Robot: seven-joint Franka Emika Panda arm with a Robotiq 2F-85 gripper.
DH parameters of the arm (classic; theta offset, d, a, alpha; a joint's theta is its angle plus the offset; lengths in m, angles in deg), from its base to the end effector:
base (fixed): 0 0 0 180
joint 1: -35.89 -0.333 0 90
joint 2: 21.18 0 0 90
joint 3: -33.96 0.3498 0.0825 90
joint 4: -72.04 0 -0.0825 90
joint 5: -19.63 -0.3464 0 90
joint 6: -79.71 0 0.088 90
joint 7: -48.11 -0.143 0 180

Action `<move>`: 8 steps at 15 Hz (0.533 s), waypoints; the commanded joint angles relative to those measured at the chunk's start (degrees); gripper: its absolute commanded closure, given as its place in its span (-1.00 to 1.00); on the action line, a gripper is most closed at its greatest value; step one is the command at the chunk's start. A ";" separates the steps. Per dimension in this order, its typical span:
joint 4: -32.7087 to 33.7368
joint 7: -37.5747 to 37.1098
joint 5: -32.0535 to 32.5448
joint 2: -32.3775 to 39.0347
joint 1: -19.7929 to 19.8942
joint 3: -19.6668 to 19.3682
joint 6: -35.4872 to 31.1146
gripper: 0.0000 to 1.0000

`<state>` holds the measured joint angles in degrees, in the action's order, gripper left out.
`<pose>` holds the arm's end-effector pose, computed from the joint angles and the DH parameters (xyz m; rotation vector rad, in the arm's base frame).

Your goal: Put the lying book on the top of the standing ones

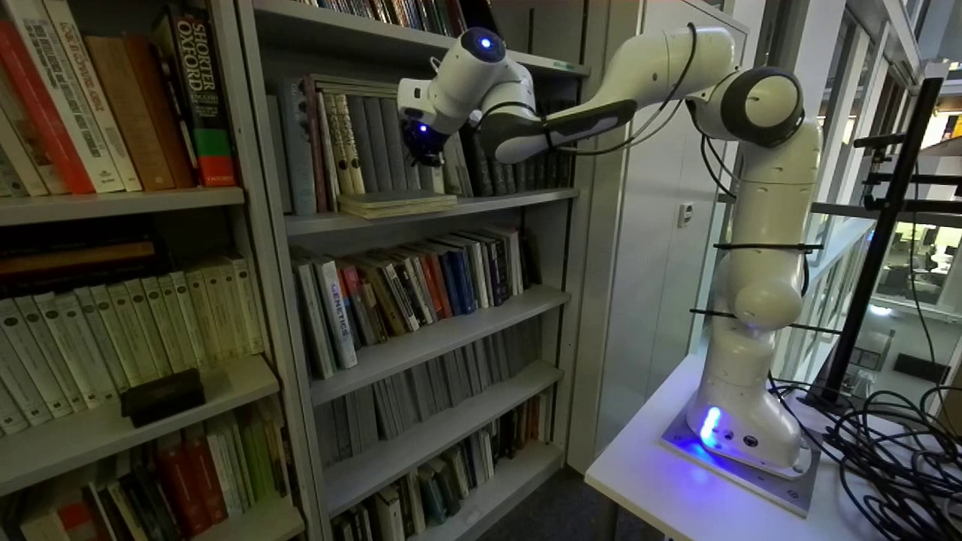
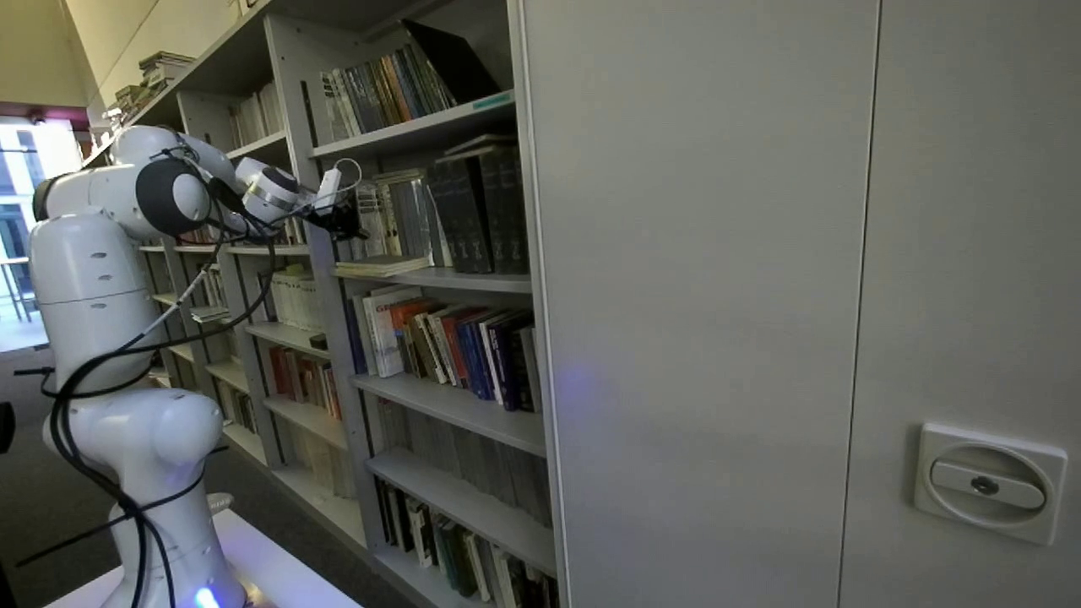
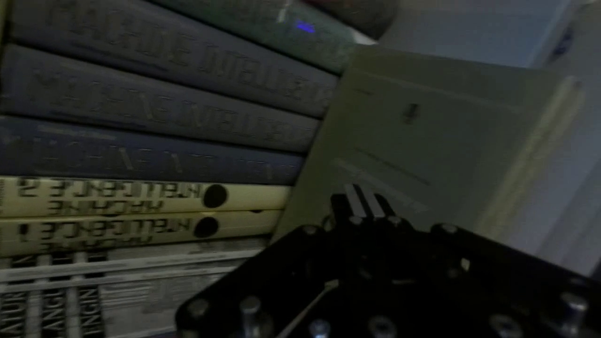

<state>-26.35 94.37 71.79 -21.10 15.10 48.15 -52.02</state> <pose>0.5073 0.3084 0.6604 1.3324 1.7581 0.5429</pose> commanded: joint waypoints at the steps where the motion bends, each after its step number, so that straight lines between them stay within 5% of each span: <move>1: -9.59 8.61 -13.07 -8.34 1.19 1.12 6.35 1.00; 8: -21.25 21.82 -48.29 -19.65 -5.05 -2.54 10.38 1.00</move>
<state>-42.10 110.70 34.64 -33.77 12.68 47.61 -43.87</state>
